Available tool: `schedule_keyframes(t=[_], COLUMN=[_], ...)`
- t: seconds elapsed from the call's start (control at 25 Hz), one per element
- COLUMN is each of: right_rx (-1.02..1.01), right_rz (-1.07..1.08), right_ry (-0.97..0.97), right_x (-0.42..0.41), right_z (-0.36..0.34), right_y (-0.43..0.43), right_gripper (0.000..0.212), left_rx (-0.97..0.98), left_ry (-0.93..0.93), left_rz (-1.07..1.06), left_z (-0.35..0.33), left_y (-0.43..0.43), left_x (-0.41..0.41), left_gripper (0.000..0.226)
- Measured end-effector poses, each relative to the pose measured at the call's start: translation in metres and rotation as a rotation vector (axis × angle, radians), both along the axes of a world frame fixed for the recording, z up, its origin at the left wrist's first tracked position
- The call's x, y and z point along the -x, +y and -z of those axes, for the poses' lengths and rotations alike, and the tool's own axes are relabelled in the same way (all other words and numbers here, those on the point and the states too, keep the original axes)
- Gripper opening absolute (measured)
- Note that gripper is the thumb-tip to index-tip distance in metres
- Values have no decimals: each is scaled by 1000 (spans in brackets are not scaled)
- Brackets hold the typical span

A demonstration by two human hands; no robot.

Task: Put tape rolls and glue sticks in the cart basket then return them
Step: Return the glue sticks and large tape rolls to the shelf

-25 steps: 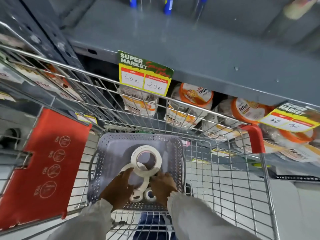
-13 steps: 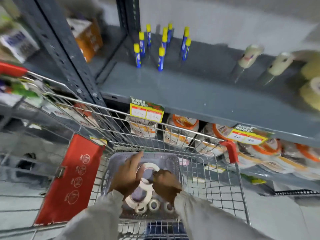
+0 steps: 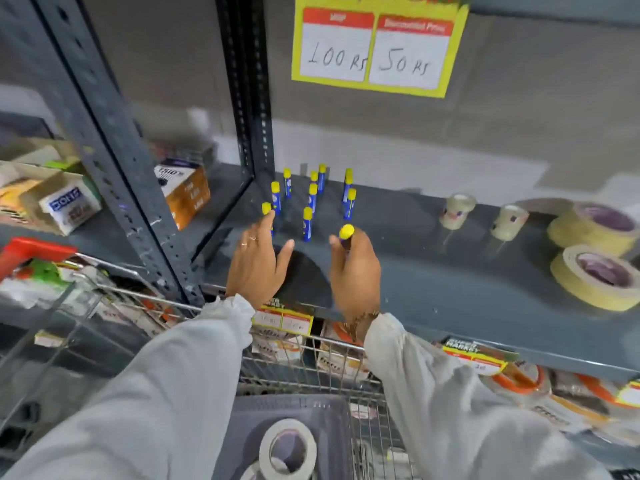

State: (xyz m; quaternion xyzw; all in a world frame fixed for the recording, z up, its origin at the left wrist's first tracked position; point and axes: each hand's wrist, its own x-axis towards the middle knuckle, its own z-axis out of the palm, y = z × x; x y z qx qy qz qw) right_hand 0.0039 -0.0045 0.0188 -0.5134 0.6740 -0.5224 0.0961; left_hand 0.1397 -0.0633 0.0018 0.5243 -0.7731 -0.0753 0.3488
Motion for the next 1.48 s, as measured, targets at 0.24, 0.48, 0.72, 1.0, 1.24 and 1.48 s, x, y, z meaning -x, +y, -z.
schedule_keyframes(t=[0.24, 0.48, 0.72, 1.0, 1.24, 1.48], right_rx=[-250, -281, -253, -192, -145, -172], right_rz=[101, 97, 110, 115, 138, 188], right_ry=[-22, -36, -89, -110, -98, 544], right_x=[27, 31, 30, 25, 16, -26], right_z=[12, 29, 30, 30, 38, 62], right_y=[-60, -76, -76, -68, -45, 16], right_gripper=[24, 22, 27, 43, 53, 65], left_rx=[-59, -24, -32, -58, -22, 75], left_ry=[-63, -37, -42, 48, 109, 310], left_rz=[-173, -127, -109, -81, -57, -66], left_z=[31, 34, 33, 27, 29, 32], left_y=[-25, -27, -26, -26, -26, -1], left_x=[7, 4, 4, 4, 2, -5], left_gripper=[83, 84, 83, 77, 73, 54])
